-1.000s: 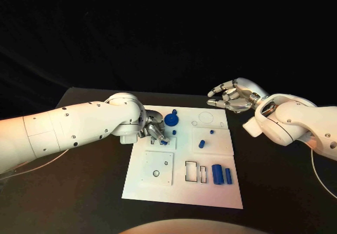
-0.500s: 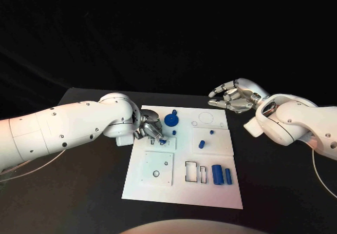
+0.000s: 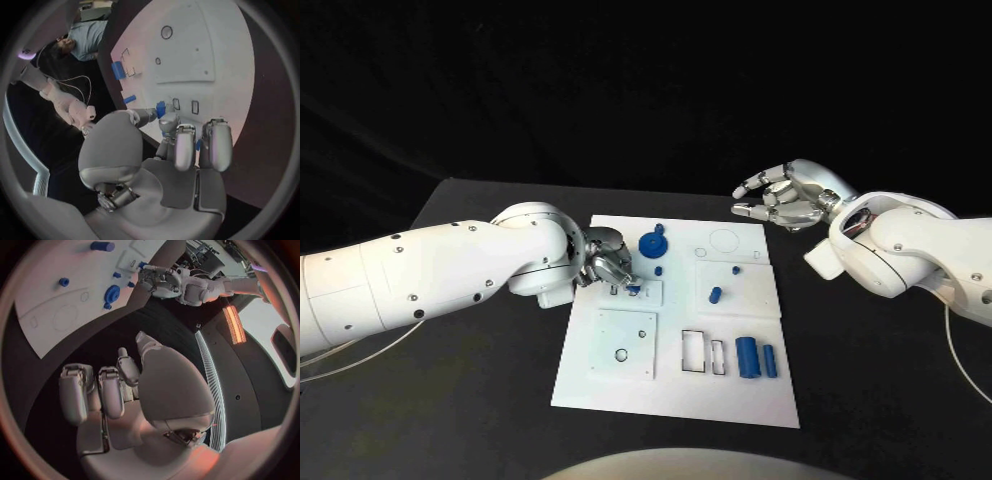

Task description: Assemble the parts on the task board

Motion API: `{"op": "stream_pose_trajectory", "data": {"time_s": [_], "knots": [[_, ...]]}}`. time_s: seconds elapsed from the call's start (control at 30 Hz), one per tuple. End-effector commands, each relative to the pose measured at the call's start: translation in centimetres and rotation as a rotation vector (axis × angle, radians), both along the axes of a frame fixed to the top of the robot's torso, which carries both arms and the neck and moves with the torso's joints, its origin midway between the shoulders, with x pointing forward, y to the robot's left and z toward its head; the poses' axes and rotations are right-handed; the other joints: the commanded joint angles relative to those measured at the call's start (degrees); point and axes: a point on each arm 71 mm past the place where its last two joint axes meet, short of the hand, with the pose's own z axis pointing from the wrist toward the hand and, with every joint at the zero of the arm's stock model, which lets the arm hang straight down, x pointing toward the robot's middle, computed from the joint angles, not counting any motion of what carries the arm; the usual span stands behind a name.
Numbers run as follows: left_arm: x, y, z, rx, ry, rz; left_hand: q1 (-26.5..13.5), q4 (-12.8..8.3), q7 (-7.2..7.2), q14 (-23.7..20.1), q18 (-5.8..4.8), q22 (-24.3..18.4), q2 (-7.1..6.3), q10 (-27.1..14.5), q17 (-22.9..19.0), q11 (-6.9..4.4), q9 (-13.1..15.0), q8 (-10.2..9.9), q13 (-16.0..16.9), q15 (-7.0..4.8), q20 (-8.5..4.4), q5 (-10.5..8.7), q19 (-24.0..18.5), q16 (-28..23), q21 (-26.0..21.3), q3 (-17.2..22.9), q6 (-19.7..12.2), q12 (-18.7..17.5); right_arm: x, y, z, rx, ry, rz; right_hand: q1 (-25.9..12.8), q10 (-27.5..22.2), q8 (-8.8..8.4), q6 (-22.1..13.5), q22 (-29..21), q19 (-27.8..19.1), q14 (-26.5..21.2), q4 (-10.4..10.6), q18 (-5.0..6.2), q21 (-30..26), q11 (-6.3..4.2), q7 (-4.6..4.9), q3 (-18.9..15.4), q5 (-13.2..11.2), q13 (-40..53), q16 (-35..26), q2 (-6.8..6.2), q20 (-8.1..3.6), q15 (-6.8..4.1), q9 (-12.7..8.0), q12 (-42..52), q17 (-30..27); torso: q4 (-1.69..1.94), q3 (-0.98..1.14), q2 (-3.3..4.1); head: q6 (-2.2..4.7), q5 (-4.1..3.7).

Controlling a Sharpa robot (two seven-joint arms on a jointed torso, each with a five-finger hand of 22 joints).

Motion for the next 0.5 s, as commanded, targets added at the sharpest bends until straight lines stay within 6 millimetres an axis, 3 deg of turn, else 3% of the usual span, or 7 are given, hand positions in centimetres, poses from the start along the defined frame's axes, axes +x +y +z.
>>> {"op": "stream_pose_trajectory", "data": {"time_s": [0.03,0.33,0.5], "knots": [[0.0,-0.2,0.0,0.02,-0.115,0.0,-1.1,-10.7,-0.43,4.9,-0.69,2.5,-0.31,0.8,11.3,-0.17,8.5,0.4,0.7,-0.66,-0.04,1.88,0.6,0.3,0.5,11.5,1.0,0.7,0.0,0.0,-0.1,-0.01,-0.004,0.013,-0.1,-0.3,0.19,0.3,10.6,1.7,4.3,0.2,0.54,-0.3,-0.09,-0.12,-0.1,0.4,0.0,-0.2,0.36,-0.04,-0.34,0.1,-0.3,8.6,0.04,-0.02,-0.03,-0.13,0.04],[-0.3,-0.4,-0.8,0.027,-0.134,0.005,-2.7,-11.2,-0.93,5.1,-0.82,3.3,-1.18,1.9,11.6,-0.65,9.4,1.3,1.8,-1.11,-0.47,6.59,1.1,0.6,0.8,12.3,1.7,2.0,0.0,-0.2,-0.2,-0.018,-0.001,0.011,-0.2,-0.5,0.2,0.3,10.5,1.6,4.3,0.3,0.58,-0.4,-0.08,-0.12,-0.1,0.4,-0.2,-0.2,0.38,-0.04,-0.34,0.0,-0.4,8.5,-0.12,-0.04,0.0,-0.11,0.27],[-0.4,-0.4,-1.1,0.048,-0.113,-0.014,-3.1,-11.3,-1.04,5.1,-0.84,3.4,-1.28,2.0,11.6,-0.75,9.6,1.5,1.8,-1.21,-0.58,7.7,1.2,0.6,0.8,12.5,1.9,2.1,0.0,-0.2,-0.2,-0.019,0.001,0.011,-0.2,-0.5,0.2,0.3,10.5,1.6,4.3,0.3,0.58,-0.4,-0.08,-0.12,-0.1,0.4,-0.2,-0.2,0.38,-0.04,-0.34,0.0,-0.4,8.5,-0.18,-0.03,0.06,-0.24,0.32]]}}
